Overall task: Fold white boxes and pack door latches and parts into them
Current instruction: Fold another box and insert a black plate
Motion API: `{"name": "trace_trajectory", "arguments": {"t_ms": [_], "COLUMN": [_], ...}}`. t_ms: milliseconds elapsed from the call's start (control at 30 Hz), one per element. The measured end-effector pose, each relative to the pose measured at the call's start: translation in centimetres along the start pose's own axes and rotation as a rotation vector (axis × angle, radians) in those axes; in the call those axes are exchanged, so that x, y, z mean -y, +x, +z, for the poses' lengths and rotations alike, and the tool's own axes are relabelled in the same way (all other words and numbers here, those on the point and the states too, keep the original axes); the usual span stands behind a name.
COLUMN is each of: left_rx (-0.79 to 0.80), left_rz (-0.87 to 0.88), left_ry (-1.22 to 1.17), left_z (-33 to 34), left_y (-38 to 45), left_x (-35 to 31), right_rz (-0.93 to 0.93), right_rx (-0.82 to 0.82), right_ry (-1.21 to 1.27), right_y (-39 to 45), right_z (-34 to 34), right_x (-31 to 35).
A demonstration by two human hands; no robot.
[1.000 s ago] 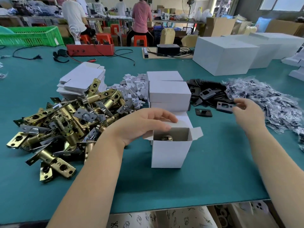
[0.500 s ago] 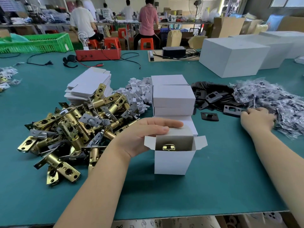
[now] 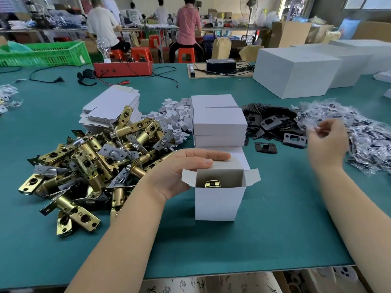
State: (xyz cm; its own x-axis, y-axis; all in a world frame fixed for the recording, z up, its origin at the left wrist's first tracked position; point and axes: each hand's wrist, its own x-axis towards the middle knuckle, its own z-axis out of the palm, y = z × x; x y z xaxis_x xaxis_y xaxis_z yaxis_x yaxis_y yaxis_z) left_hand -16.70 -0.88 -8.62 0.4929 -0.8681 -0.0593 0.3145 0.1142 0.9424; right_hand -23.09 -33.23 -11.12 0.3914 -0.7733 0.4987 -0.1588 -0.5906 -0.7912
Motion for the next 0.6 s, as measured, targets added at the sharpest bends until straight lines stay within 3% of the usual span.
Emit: {"name": "trace_trajectory", "arguments": {"t_ms": [200,400,600], "left_rx": [0.01,-0.037,0.001], "left_rz": [0.002,0.005,0.009], "left_ry": [0.026,0.008,0.048], "left_z": [-0.4,-0.7,-0.7], "left_y": [0.0,0.3,0.5], "left_x": [0.1,0.3,0.4], "right_rz": [-0.07,-0.457,-0.701], "right_rx": [0.504,0.865,0.949], "right_ry": [0.796,0.537,0.077], "right_y": [-5.7,-9.3,-9.8], "right_z": [-1.8,-3.2,-4.3], "right_x": [9.7,14.0,14.1]}}
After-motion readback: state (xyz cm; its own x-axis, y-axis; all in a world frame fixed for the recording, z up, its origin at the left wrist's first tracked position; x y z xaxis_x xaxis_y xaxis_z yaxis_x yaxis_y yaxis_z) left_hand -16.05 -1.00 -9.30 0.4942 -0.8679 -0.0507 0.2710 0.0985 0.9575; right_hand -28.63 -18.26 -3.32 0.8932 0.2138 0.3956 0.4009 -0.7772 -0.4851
